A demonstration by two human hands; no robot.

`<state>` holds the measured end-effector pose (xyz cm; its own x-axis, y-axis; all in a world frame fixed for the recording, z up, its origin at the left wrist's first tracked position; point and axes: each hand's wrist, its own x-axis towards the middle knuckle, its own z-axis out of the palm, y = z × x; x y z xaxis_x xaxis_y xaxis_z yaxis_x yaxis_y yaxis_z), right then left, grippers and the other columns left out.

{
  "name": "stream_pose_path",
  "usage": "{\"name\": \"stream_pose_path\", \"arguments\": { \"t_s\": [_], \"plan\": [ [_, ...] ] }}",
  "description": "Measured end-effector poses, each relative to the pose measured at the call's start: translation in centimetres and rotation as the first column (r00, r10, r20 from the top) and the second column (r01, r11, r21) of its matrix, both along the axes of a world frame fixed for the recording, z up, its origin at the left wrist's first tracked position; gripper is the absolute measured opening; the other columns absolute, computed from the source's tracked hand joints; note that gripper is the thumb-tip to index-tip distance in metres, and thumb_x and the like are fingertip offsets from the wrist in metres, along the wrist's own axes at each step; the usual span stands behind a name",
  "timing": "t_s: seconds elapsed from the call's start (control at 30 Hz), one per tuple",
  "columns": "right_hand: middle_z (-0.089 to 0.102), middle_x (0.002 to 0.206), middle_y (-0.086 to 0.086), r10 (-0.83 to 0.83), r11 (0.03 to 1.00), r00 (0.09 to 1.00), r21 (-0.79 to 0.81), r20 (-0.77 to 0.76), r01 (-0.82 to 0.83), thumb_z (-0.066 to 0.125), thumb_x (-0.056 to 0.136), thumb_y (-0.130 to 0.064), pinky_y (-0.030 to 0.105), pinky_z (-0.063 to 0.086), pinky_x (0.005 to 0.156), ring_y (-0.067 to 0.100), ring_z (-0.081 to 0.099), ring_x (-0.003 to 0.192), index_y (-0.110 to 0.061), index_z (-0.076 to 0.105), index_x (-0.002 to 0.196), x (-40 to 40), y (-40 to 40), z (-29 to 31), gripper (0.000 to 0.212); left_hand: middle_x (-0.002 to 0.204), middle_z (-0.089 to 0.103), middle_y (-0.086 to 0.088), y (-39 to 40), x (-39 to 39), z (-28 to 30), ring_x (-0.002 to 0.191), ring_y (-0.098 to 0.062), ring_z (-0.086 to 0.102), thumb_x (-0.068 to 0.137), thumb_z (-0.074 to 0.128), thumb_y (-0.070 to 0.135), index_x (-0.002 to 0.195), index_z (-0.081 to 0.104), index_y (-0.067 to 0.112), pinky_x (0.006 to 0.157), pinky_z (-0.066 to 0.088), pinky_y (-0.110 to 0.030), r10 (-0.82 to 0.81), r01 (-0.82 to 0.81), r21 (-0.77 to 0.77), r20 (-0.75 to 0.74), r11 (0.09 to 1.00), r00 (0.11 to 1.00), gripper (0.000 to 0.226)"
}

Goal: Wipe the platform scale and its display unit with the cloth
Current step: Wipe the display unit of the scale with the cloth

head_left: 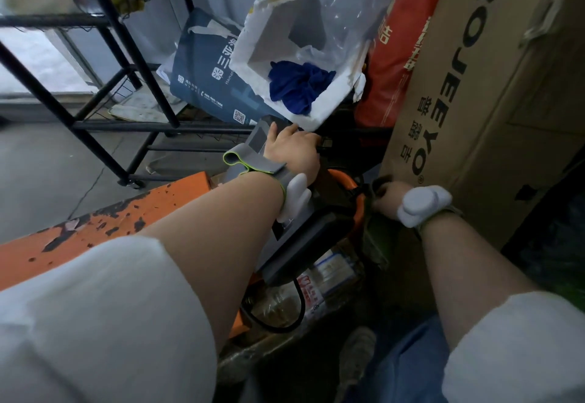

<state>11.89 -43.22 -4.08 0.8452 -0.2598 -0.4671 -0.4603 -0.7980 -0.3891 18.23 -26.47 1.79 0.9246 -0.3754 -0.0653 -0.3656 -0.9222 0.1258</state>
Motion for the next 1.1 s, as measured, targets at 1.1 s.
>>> {"name": "stream_pose_path", "arguments": {
  "t_s": [1.1],
  "plan": [
    [0.062,0.121,-0.001,-0.289,0.827,0.815,0.559,0.502,-0.051,0.053,0.093,-0.025,0.022,0.040,0.096,0.012,0.056,0.111,-0.017,0.056,0.127,4.1,7.6,6.4,0.035,0.093,0.062,0.008,8.0,5.3,4.4,0.084,-0.008,0.061,0.082,0.055,0.003,0.114,0.063,0.025,0.068,0.048,-0.007,0.389,-0.297,-0.863,-0.129,0.409,0.912,0.039]
  ]
}}
